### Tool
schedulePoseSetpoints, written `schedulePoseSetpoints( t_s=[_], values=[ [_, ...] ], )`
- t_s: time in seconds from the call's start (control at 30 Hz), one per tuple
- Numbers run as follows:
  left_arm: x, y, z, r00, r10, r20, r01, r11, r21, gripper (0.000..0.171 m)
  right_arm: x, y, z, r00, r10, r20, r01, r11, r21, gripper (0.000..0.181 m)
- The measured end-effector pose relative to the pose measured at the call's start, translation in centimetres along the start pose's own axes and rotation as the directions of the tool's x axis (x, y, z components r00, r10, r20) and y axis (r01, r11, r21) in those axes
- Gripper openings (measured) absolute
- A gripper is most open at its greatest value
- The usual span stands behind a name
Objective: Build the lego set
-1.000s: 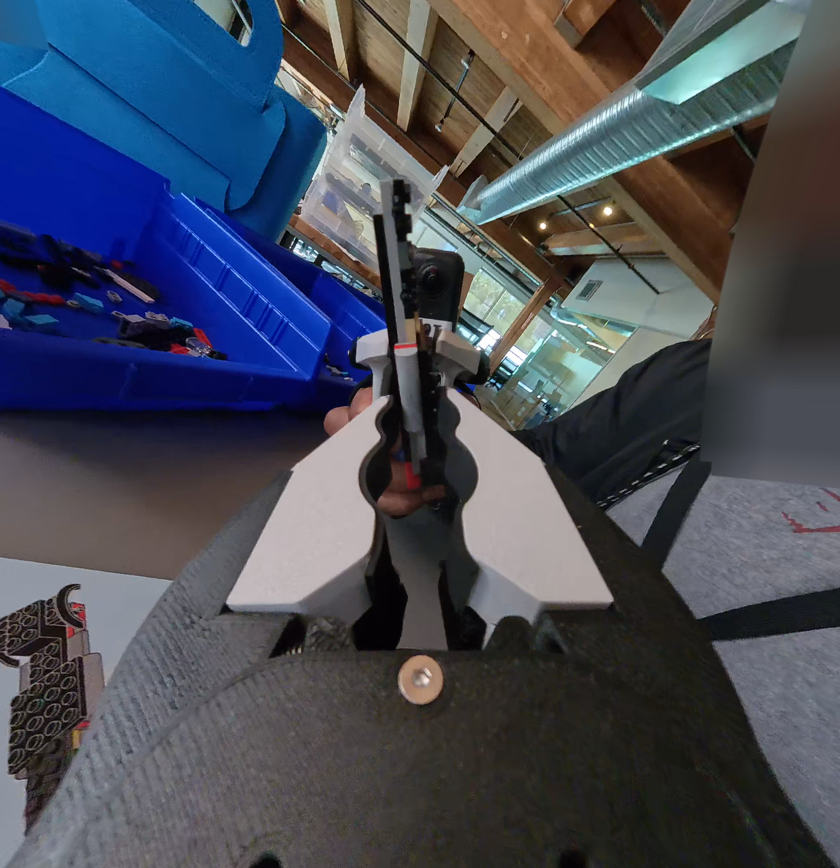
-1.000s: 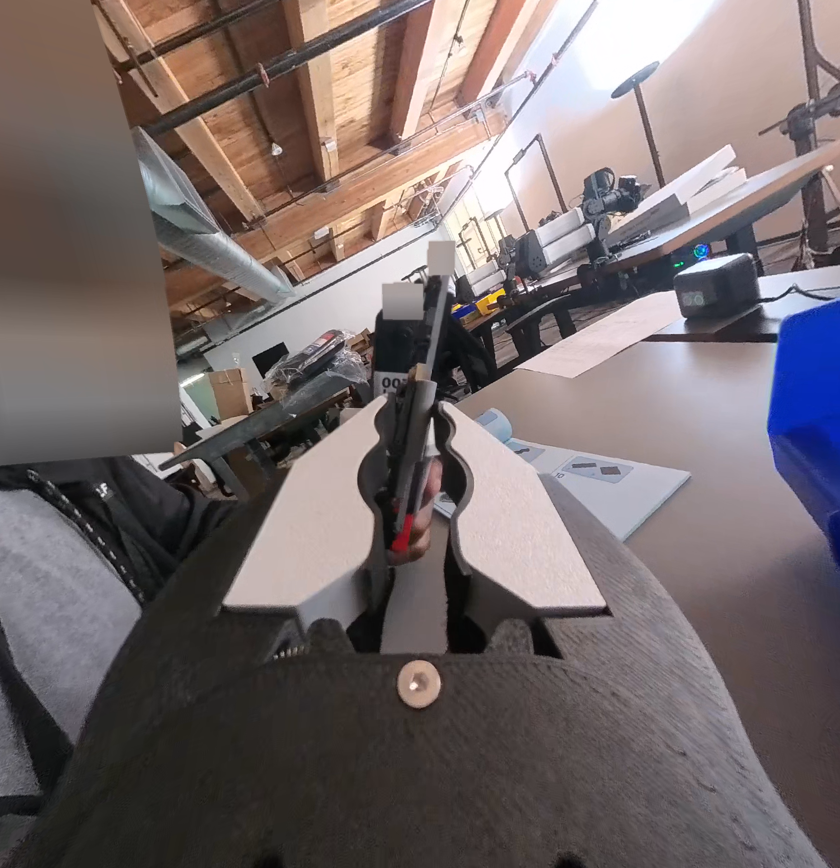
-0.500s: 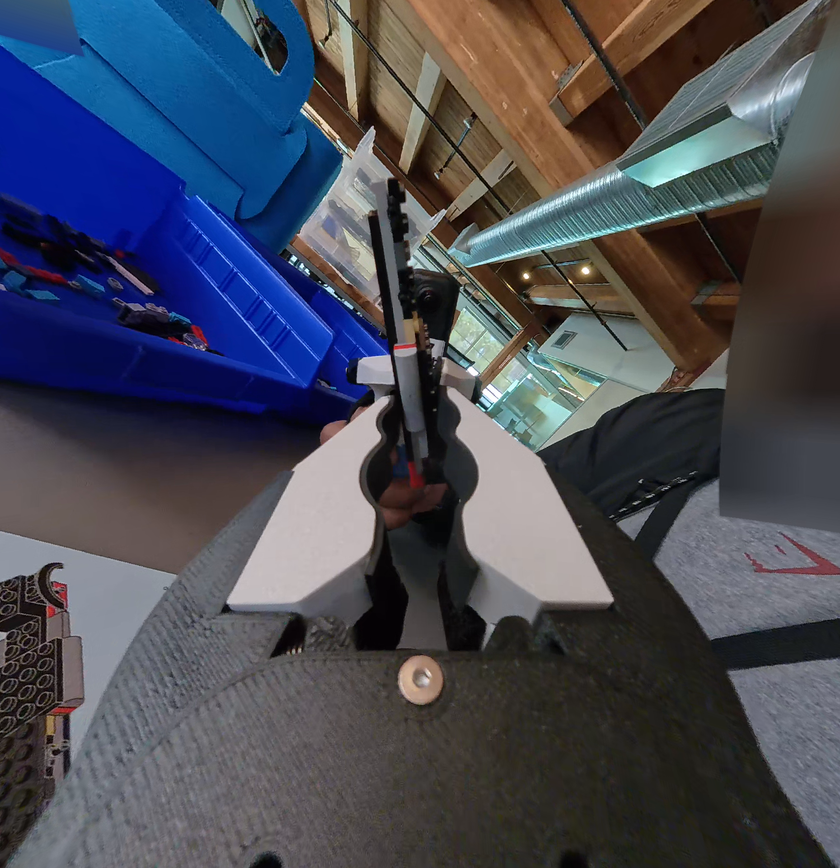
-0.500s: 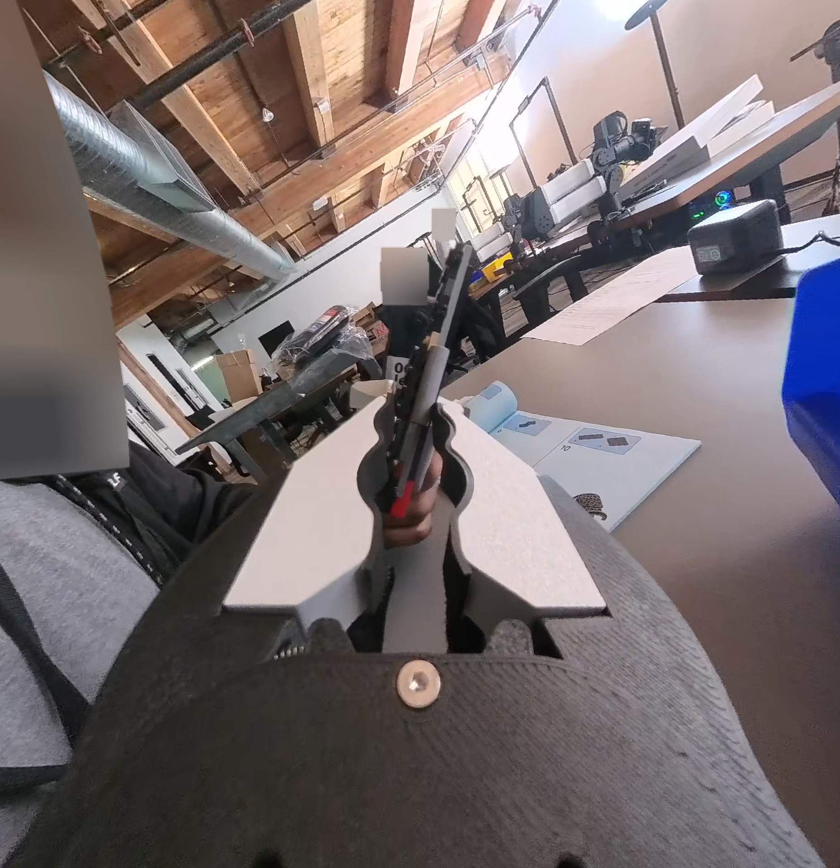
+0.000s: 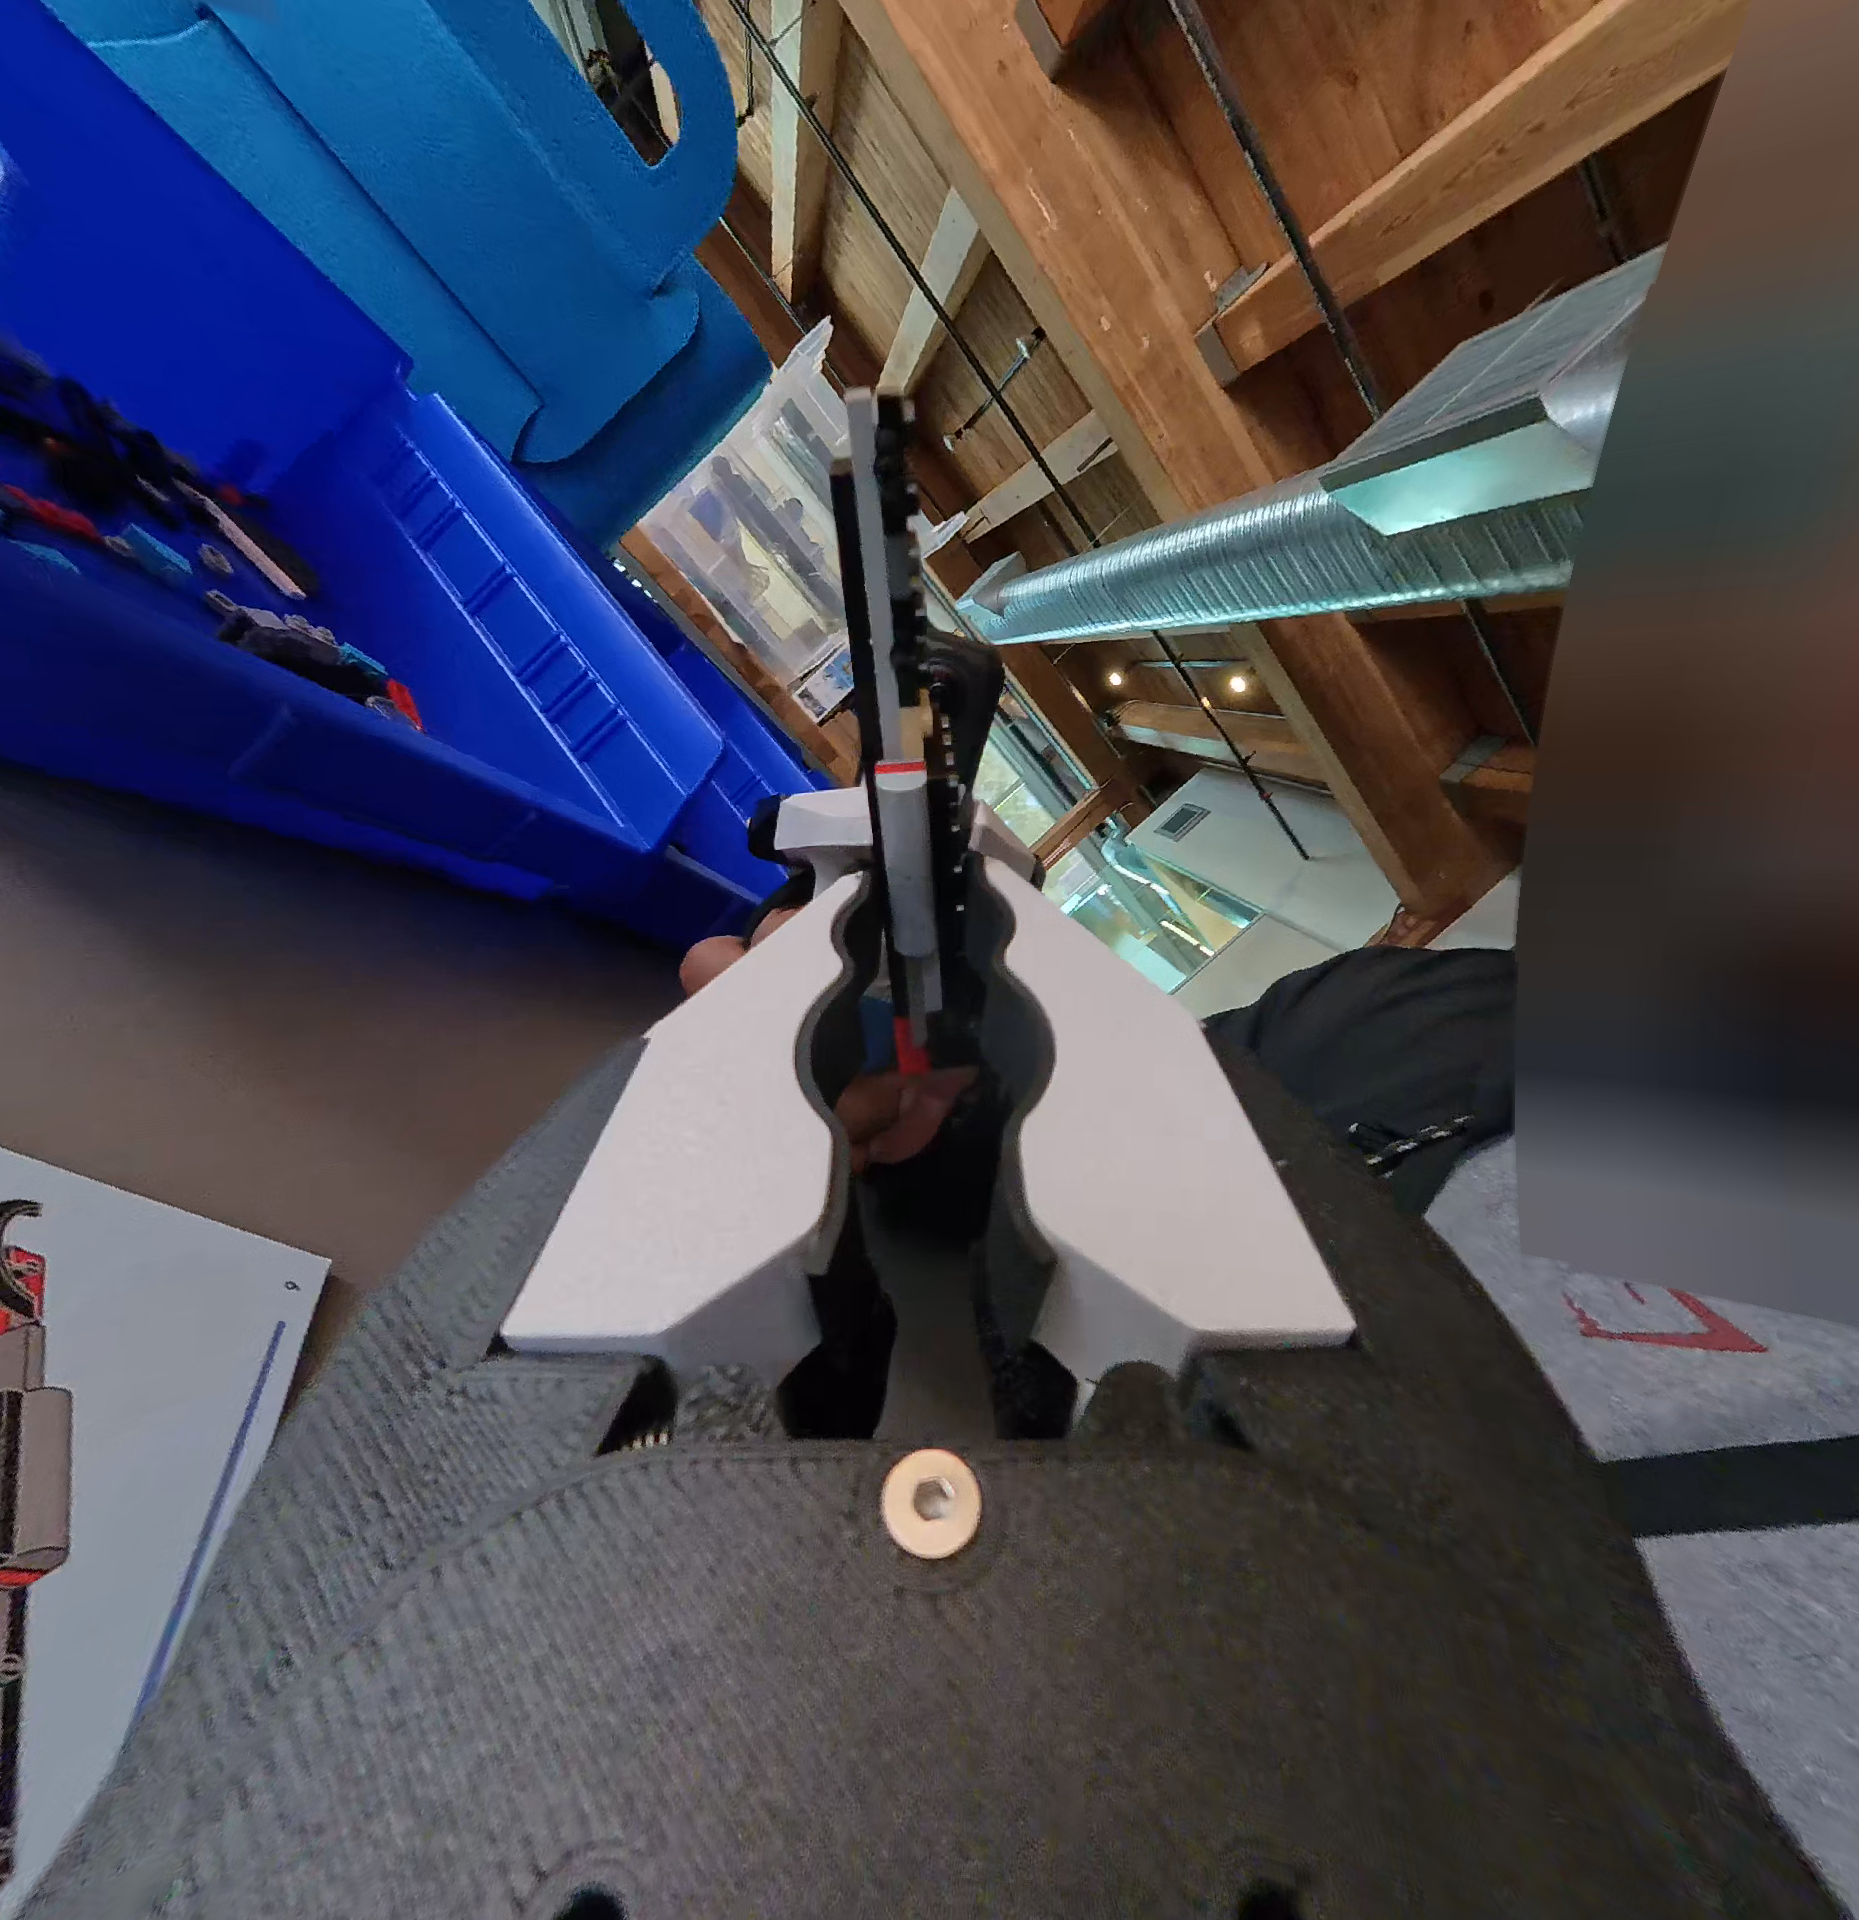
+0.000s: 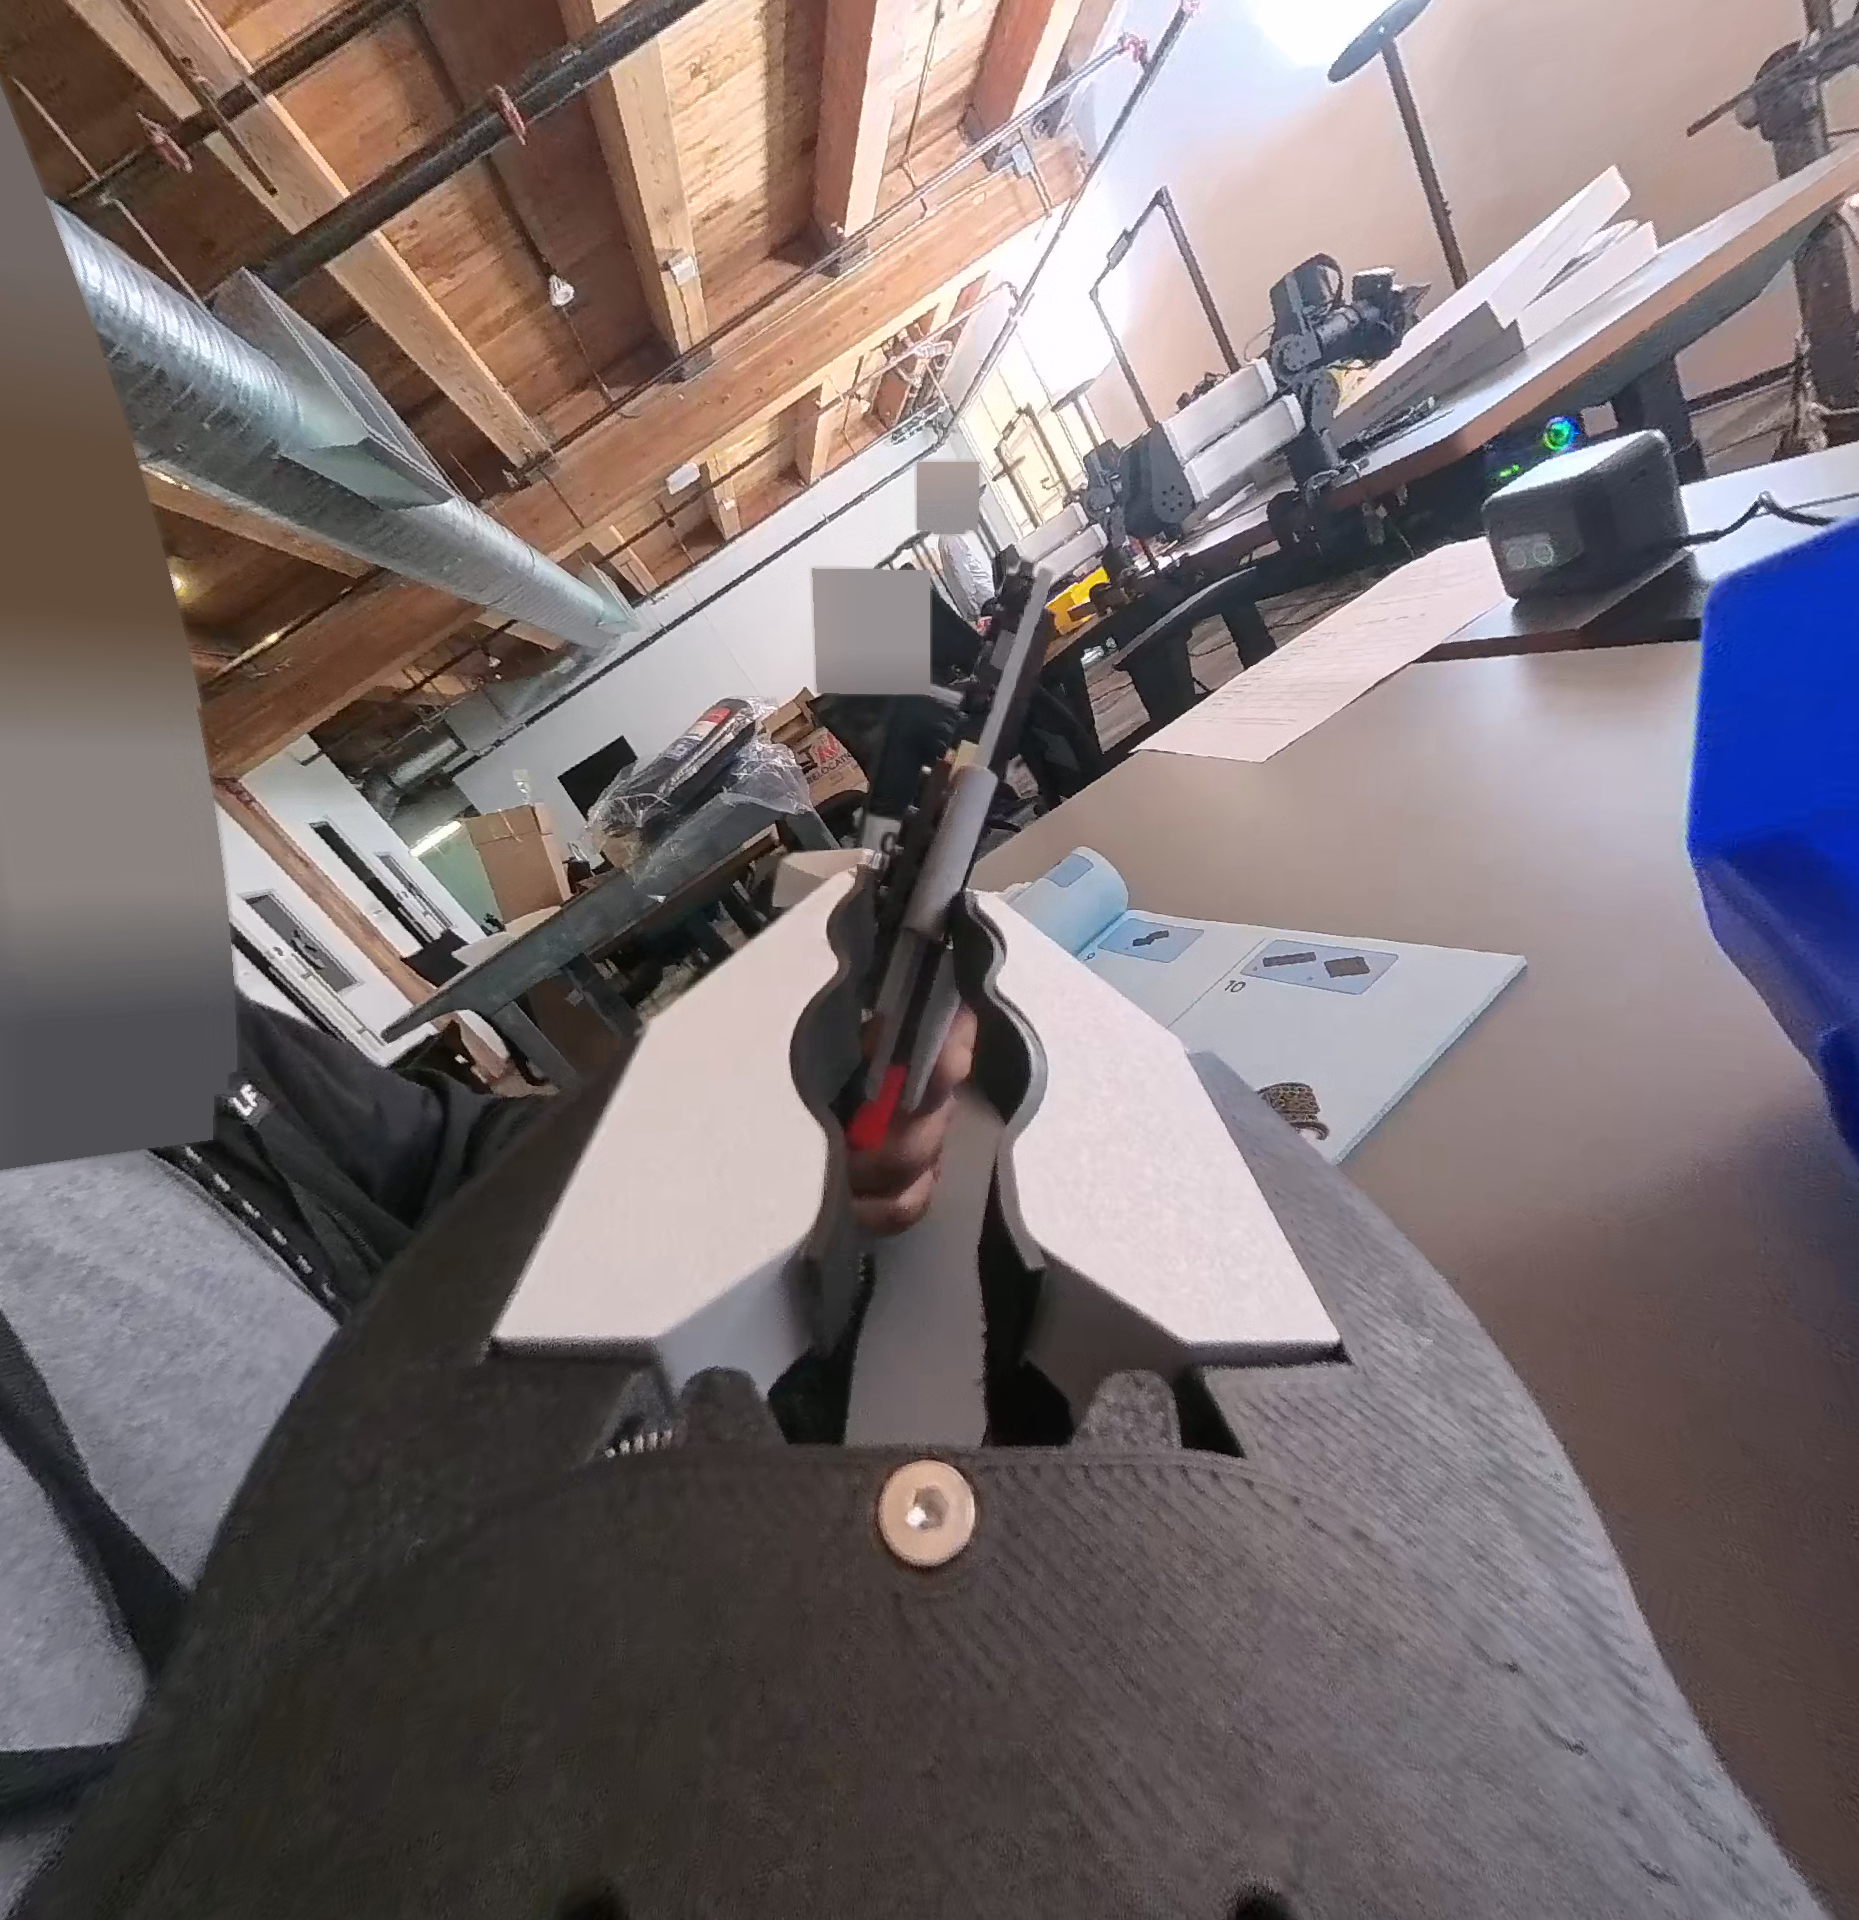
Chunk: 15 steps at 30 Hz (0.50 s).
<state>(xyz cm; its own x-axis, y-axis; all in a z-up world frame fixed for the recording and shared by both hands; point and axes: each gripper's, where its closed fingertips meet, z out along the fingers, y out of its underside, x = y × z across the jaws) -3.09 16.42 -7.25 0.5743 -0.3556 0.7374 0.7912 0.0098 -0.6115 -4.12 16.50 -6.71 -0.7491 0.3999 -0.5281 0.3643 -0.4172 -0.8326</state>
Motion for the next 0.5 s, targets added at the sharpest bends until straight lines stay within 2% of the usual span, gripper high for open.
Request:
schedulePoseSetpoints(
  t_s=[0.2,0.5],
  values=[
    [-0.14,-0.11,0.09,0.995,-0.09,-0.035,0.091,0.995,0.029,0.016,0.34,-0.12,0.01,0.997,0.075,-0.01,-0.075,0.997,0.022,0.017],
    [-0.23,0.01,0.01,0.999,-0.05,0.002,0.05,0.998,0.031,0.015,0.31,0.03,0.05,0.998,0.044,-0.034,-0.043,0.999,0.014,0.017]
  ],
)
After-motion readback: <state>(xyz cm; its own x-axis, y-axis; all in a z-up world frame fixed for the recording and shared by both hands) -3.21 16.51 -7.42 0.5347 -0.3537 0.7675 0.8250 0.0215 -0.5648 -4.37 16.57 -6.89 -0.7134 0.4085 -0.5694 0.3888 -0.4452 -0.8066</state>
